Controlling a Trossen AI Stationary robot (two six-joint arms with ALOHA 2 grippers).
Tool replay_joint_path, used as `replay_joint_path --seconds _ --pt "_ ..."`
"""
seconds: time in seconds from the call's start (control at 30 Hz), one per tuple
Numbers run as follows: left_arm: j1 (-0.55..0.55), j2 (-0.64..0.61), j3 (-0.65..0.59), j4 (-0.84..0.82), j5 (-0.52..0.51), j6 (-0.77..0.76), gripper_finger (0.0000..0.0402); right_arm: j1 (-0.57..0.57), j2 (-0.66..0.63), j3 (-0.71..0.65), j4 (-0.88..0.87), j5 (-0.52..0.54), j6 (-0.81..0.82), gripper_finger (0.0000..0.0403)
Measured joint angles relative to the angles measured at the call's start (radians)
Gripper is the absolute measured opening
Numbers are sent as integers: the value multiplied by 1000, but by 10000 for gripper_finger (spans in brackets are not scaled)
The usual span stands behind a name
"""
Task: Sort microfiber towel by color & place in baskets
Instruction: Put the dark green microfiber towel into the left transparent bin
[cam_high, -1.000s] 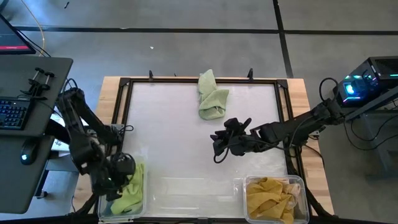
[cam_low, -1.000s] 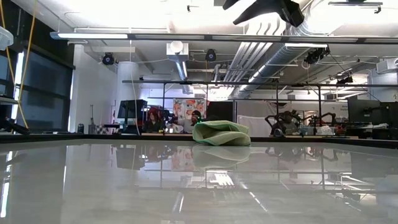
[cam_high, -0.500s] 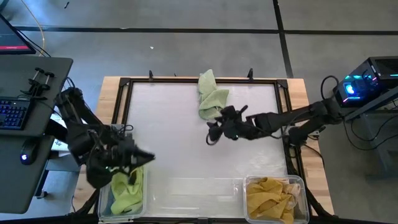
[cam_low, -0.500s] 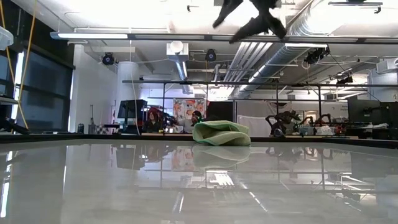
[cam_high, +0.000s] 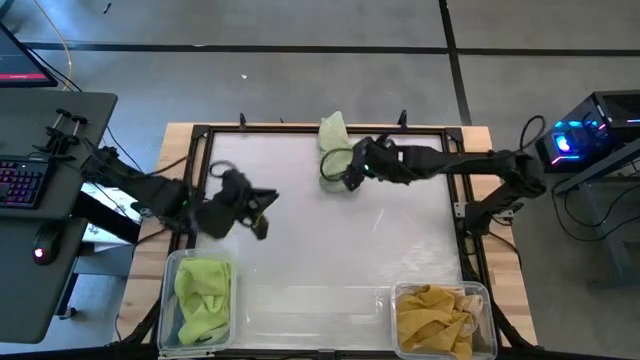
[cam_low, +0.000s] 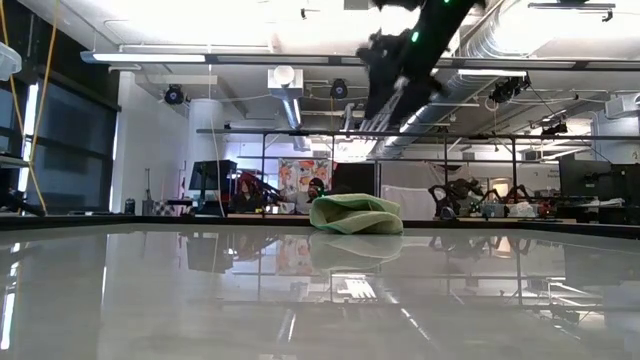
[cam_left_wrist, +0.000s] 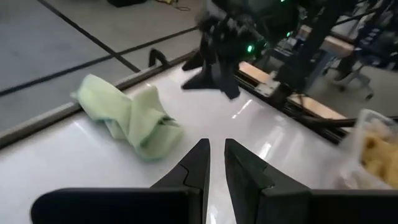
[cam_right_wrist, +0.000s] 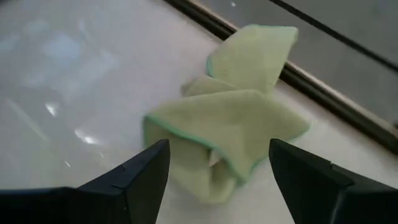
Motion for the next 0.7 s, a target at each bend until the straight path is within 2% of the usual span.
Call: replay_joint_path --seconds 0.17,0.27,0.4,0.53,0.7 --pt "177 2 0 116 62 156 35 -115 130 0 85 -134 -326 267" --pt "276 2 0 203 75 218 35 -173 228 0 118 -221 -443 262" --pt "385 2 0 279 172 277 35 -243 339 0 156 -324 -498 256" --pt "457 2 0 291 241 274 35 -296 422 0 169 -400 -491 241" --pt "515 3 0 292 249 295 35 -328 473 5 187 -477 -478 198"
